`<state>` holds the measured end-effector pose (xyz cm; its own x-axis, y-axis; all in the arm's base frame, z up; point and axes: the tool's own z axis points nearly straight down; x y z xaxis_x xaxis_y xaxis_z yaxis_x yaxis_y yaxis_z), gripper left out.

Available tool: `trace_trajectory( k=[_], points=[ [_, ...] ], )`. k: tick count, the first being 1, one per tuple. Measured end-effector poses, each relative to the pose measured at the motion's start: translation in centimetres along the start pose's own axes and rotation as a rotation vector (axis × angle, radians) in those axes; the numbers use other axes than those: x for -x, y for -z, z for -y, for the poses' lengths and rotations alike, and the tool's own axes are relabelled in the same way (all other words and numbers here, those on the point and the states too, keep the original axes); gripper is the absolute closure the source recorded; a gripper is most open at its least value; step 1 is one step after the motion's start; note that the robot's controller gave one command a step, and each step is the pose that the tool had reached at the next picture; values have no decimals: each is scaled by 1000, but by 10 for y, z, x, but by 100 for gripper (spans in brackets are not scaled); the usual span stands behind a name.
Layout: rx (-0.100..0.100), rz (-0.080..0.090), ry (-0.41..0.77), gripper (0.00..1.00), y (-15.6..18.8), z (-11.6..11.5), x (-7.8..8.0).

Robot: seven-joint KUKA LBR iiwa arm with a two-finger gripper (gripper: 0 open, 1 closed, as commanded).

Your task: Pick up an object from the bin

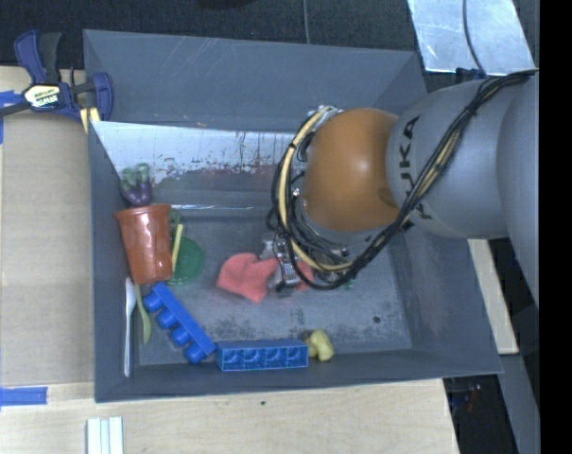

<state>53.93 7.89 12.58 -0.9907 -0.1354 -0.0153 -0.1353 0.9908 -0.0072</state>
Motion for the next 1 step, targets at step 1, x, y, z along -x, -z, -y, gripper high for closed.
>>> trace_trajectory(
  k=[1],
  points=[
    [0,-4,-102,100,64,0,-24]
  ],
)
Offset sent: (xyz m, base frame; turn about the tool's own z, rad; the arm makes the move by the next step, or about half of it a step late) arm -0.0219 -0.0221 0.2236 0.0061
